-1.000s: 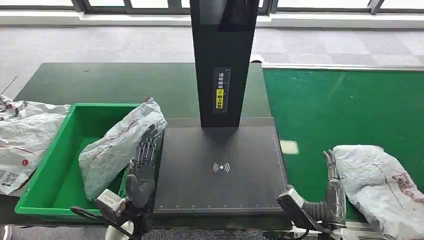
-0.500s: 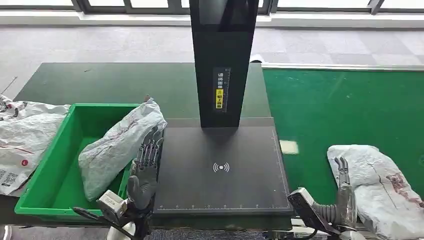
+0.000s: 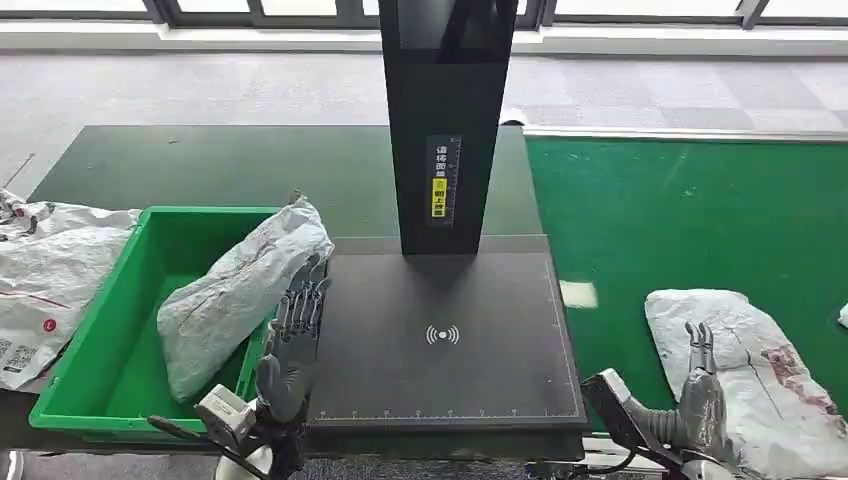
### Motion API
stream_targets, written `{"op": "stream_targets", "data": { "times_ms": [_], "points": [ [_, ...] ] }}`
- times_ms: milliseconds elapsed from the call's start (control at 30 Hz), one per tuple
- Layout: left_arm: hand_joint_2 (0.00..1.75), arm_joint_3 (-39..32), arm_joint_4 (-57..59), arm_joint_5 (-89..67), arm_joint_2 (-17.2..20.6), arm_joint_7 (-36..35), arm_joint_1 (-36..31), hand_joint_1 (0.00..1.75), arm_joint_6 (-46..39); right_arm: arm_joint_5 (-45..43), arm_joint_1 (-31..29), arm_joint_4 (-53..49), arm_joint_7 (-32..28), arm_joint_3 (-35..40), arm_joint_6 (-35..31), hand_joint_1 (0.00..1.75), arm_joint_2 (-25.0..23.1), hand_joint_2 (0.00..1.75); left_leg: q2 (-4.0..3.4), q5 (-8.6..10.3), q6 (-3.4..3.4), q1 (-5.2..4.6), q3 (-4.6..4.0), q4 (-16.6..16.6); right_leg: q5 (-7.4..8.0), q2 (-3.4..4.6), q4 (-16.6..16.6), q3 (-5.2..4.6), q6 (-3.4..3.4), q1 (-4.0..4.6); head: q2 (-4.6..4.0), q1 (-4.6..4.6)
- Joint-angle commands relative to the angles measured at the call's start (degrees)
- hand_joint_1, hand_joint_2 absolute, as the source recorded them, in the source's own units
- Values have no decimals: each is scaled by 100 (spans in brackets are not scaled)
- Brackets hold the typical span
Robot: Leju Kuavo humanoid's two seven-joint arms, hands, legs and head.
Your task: Moved the parcel from conveyor to table for the left to box.
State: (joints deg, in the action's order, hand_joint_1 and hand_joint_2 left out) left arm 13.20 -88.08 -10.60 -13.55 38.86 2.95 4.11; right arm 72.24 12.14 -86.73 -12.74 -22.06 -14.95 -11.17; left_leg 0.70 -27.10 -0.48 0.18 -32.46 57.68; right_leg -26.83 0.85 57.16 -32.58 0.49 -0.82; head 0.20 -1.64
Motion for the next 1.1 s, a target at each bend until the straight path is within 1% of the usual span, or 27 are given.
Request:
{"op": "stream_targets", "data": {
  "times_ms": [33, 100, 133, 167, 200, 233, 267, 300, 367, 400, 433, 500, 567, 600, 633, 733, 967, 1067, 1100],
  "points": [
    [0, 155, 292, -112, 63, 55, -39, 0, 127, 833, -396, 869, 266, -1590, 447, 0, 269, 175, 9, 3, 3, 0, 7, -8, 1, -17, -13, 15, 1, 1, 0, 0],
    [0, 124, 298, -112, 75, 57, -32, 0, 135, 905, -510, 1170, 275, -1919, 507, 0, 392, 175, 4, 2, 2, 0, 7, -9, 2, -12, -15, 15, 0, 1, 0, 0],
    [0, 98, 378, -96, 114, 11, -85, 0, 165, 1181, -688, 1820, 1170, -2538, 882, 0, 837, 175, 2, 3, 2, 2, 11, -13, 5, -13, -21, 20, -1, 4, 0, 0],
    [0, 53, 464, -89, 120, 10, -126, 0, 170, 988, -827, 2583, 708, -2848, 622, 0, 1329, 175, 13, 5, 4, -2, 13, -14, 4, -22, -22, 23, 1, 0, 0, 0],
    [0, -15, 467, -104, 110, 46, -107, 0, 101, 1072, -1142, 3319, 320, -2927, 281, 0, 1689, 175, 16, 8, 5, -2, 15, -20, 6, -29, -29, 27, 1, 0, 0, 0],
    [0, -55, 431, -103, 110, 48, -81, 0, 97, 1200, -1467, 3880, 328, -2895, 87, 0, 1909, 175, 27, 9, 8, 0, 19, -21, 7, -37, -39, 37, 5, 2, 0, 0],
    [0, -83, 385, -101, 98, 48, -56, 0, 100, 1260, -1736, 4297, 375, -2821, -74, 0, 2018, 175, 10, 13, 12, 2, 25, -29, 19, -24, -57, 41, 8, 4, 0, 0],
    [0, -81, 361, -101, 100, 49, -42, 0, 106, 1286, -1834, 4418, 482, -2717, -112, 0, 2043, 175, -12, 2, 12, -2, 19, -15, 15, 3, -35, 25, 6, 0, 0, 0],
    [0, -67, 326, -115, 100, 49, -5, 0, 105, 1284, -1897, 4445, 633, -2616, -152, 0, 2010, 175, -37, 0, 21, -7, 12, -18, 25, 18, -41, 23, 8, -5, 0, 2],
    [0, -63, 313, -119, 102, 50, 21, 0, 99, 1279, -1885, 4422, 661, -2588, -144, 0, 1995, 175, -33, -6, 18, -8, -39, -7, 18, 18, -23, 20, 8, -7, 0, 0],
    [0, -61, 309, -124, 102, 50, 51, 0, 93, 1262, -1853, 4392, 683, -2574, -131, 0, 1974, 175, -39, -3, 17, -7, -40, -14, 25, 23, -31, 16, 6, -5, 0, 0],
    [0, -65, 309, -136, 101, 52, 69, 0, 91, 1220, -1757, 4304, 766, -2543, -30, 0, 1955, 175, -20, -13, 22, -10, -38, -4, 7, 9, -18, 11, 10, -9, 0, 0],
    [0, -64, 317, -138, 100, 52, 66, 0, 93, 1204, -1734, 4315, 775, -2548, -11, 0, 1967, 175, -10, -1, 29, -13, 13, -8, 9, -2, -19, 16, 19, -12, 0, 0],
    [0, -64, 317, -138, 100, 52, 66, 0, 93, 1204, -1734, 4315, 775, -2548, -11, 0, 1967, 175, -5, 1, 27, -10, 16, -14, 10, -11, -26, 21, 16, -8, 0, 0],
    [0, -64, 317, -138, 100, 52, 66, 0, 93, 1204, -1734, 4315, 775, -2548, -11, 0, 1967, 175, 4, 0, 25, -9, 14, -3, 8, -12, -17, 21, 20, -8, 0, 0],
    [0, -64, 317, -138, 100, 52, 66, 0, 93, 1204, -1734, 4315, 775, -2548, -11, 0, 1967, 175, -6, 3, 25, -8, 15, -13, 14, -7, -27, 24, 21, -5, 0, 0],
    [0, -66, 323, -134, 99, 50, 56, 0, 95, 1185, -1738, 4325, 783, -2551, 14, 0, 1978, 175, -2, 3, 27, -12, 0, -4, 10, -9, -16, 14, 28, -11, 0, 0],
    [0, -57, 365, -141, 137, 68, 75, 0, 82, 881, -1855, 4631, 561, -2601, 92, 0, 2096, 175, -3, 6, 27, -10, 1, -8, 14, -11, -23, 18, 27, -10, 0, 2],
    [0, -64, 403, -141, 139, 84, 67, 0, 75, 731, -1979, 4922, 420, -2605, 79, 0, 2156, 175, -5, 4, 28, -12, 4, -7, 13, -8, -22, 19, 28, -12, 0, 0]
  ]
}}
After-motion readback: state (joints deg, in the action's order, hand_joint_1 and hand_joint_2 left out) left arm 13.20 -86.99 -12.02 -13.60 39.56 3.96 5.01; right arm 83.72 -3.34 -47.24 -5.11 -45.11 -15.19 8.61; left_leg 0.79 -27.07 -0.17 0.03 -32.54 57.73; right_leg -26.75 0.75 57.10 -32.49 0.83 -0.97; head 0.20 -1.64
